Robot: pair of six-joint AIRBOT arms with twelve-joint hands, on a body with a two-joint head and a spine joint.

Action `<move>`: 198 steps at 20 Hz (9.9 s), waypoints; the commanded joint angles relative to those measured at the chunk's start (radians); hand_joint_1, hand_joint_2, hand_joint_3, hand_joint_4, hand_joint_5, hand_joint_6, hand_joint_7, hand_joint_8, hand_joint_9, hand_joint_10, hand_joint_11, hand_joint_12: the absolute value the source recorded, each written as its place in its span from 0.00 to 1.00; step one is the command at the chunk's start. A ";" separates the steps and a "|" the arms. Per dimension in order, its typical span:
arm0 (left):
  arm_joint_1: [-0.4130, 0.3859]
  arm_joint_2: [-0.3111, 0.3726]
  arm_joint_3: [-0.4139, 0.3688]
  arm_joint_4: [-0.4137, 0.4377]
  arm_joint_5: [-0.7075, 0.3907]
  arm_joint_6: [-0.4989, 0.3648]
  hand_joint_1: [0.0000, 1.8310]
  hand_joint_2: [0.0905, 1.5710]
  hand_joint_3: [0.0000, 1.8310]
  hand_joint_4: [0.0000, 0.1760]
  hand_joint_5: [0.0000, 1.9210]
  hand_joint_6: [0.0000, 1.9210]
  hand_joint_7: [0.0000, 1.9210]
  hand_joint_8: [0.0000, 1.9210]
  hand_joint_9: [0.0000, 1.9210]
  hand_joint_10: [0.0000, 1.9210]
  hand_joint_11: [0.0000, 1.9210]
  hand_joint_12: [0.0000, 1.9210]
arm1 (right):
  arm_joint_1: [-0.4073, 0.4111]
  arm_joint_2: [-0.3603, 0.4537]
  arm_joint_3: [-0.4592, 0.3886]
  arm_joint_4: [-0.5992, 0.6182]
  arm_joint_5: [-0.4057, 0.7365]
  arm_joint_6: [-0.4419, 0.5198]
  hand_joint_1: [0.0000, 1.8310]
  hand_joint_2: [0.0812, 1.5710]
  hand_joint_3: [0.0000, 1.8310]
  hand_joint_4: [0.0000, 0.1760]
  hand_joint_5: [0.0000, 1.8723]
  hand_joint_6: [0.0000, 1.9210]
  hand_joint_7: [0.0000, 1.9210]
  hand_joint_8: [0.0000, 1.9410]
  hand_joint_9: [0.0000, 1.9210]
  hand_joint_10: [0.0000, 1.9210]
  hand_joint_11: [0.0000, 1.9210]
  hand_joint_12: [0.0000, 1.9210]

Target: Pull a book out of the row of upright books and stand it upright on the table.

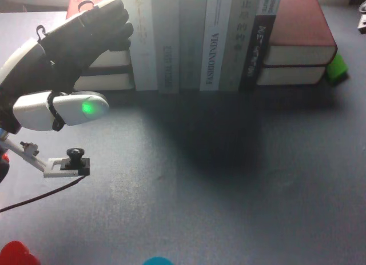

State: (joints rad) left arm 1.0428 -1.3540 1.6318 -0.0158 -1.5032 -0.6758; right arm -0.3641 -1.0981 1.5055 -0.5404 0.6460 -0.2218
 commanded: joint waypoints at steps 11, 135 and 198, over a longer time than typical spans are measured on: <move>-0.024 0.013 -0.012 -0.021 -0.112 -0.011 0.59 0.46 0.00 0.00 0.16 0.00 0.15 0.00 0.16 0.00 0.00 0.50 | 0.047 -0.090 0.079 -0.025 -0.039 0.006 0.27 0.72 0.00 0.38 0.29 0.01 0.00 0.00 0.00 0.00 0.00 0.00; 0.017 0.036 -0.077 -0.047 -0.147 -0.011 0.58 0.50 0.00 0.14 0.20 0.00 0.19 0.00 0.19 0.00 0.00 0.54 | 0.348 0.063 -0.175 -1.222 0.156 0.860 0.75 0.72 0.00 0.00 0.47 0.48 0.42 0.64 0.48 0.69 0.40 0.84; 0.058 0.038 -0.097 -0.077 -0.172 -0.011 0.60 0.49 0.00 0.00 0.19 0.00 0.20 0.00 0.21 0.01 0.00 0.55 | 0.264 0.128 -0.212 -1.081 -0.022 0.662 0.24 0.55 0.01 1.00 0.03 0.00 0.00 0.00 0.00 0.00 0.00 0.00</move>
State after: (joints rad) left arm 1.1042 -1.3121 1.5364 -0.0666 -1.5585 -0.6758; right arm -0.1097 -0.9649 1.2896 -1.6779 0.6151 0.4397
